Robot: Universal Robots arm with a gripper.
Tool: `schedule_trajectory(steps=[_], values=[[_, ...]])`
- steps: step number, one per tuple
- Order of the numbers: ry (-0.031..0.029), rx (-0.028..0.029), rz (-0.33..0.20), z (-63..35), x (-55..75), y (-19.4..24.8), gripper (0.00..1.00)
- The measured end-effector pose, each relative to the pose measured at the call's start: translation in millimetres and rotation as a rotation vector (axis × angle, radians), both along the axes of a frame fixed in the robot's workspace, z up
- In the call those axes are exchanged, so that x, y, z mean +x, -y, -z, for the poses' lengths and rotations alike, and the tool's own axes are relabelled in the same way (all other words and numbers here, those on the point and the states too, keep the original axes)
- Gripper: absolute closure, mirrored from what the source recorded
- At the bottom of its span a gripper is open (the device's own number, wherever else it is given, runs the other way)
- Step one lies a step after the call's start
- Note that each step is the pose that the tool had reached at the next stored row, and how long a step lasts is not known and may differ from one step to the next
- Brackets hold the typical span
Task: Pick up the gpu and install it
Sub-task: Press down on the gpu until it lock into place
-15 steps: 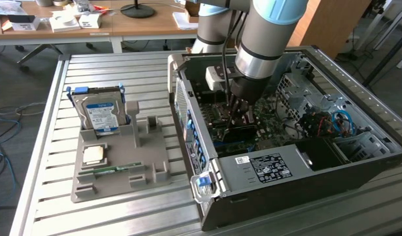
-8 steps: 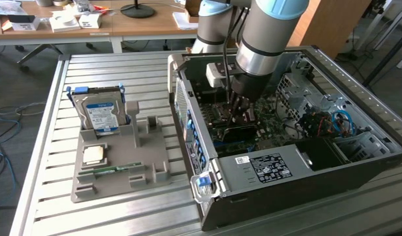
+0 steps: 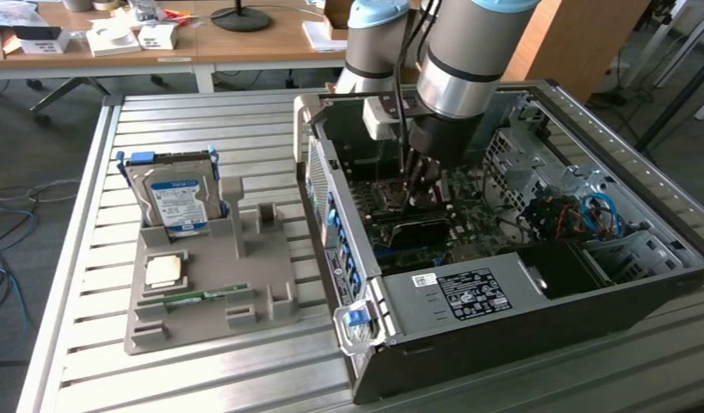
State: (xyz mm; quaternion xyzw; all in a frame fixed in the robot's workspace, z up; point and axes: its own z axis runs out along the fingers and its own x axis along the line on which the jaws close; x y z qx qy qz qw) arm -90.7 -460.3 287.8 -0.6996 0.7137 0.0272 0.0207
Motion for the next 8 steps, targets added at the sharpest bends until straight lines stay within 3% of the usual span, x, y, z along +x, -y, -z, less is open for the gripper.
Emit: schedule_trajectory(steps=[8], values=[[0.0,0.0001,0.0,-15.0,0.0,0.0,0.89]])
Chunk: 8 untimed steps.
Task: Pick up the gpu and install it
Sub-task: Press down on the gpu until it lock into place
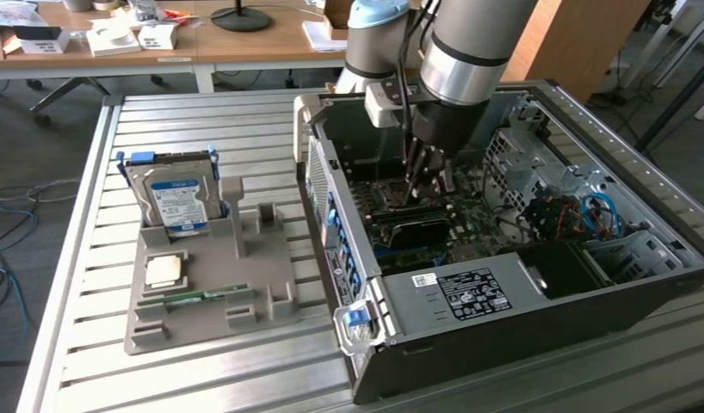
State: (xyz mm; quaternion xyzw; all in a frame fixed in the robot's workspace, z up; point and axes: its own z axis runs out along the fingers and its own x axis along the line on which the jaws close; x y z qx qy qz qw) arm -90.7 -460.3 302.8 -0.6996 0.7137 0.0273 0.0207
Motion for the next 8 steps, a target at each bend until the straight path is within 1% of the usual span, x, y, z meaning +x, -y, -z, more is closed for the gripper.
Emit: schedule_trajectory(steps=[8], values=[[0.0,-0.0001,0.0,-15.8,0.0,0.0,0.89]])
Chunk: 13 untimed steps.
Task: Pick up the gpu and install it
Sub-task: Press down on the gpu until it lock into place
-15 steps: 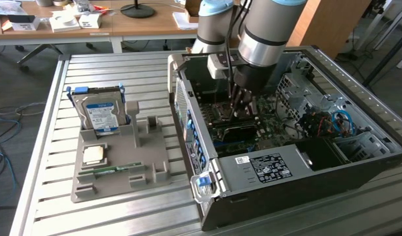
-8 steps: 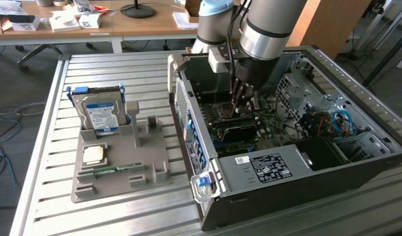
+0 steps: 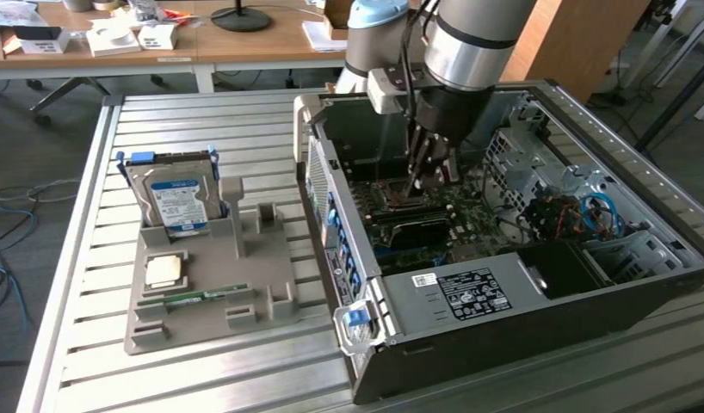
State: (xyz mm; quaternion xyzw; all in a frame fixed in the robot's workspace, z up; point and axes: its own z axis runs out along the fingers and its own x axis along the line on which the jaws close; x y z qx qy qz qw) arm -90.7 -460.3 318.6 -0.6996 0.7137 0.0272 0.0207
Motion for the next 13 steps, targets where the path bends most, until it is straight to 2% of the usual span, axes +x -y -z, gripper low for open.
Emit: schedule_trajectory(steps=[7,13], values=[[0.0,0.0,0.0,-11.6,0.0,0.0,0.89],[-0.0001,-0.0001,0.0,-11.8,1.5,0.0,0.89]])
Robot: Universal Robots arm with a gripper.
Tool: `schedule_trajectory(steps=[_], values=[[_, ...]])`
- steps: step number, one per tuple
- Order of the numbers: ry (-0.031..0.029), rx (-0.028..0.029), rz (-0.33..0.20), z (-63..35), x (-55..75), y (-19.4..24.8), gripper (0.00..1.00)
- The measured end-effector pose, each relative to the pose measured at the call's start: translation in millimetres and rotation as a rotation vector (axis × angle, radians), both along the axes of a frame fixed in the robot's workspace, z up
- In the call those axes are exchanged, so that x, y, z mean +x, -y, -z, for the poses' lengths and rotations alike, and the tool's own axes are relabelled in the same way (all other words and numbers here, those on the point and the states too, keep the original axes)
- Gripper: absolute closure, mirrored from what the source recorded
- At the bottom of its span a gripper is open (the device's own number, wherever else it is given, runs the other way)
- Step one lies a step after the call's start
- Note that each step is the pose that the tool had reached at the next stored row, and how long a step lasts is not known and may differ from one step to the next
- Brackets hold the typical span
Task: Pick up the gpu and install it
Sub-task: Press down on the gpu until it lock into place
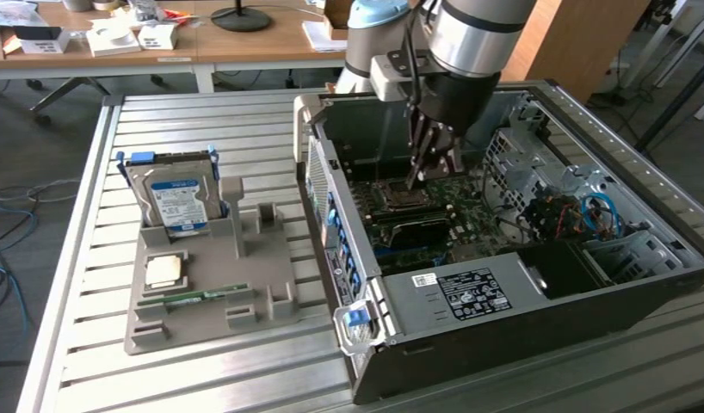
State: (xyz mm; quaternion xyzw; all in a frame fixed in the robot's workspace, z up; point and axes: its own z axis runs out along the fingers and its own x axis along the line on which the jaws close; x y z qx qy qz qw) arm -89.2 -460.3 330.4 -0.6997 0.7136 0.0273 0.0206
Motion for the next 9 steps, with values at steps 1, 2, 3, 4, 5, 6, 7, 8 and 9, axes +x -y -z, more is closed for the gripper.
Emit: schedule_trajectory(steps=[1,2,3,4,5,6,7,8,9], values=[[0.0,0.0,0.0,0.0,0.6,0.0,0.89],[0.0001,0.0,0.0,0.0,1.0,0.0,0.89],[0.0001,0.0,0.0,0.0,1.0,0.0,0.89],[0.0001,0.0001,0.0,0.1,1.0,0.0,0.89],[0.0001,0.0001,0.0,0.0,1.0,0.0,0.89],[0.0002,0.0001,0.0,0.1,1.1,0.0,0.89],[0.0001,0.0001,0.0,0.0,1.1,0.0,0.89],[0.0001,0.0,0.0,0.0,1.1,0.0,0.89],[0.0001,0.0001,0.0,0.0,1.1,0.0,0.89]])
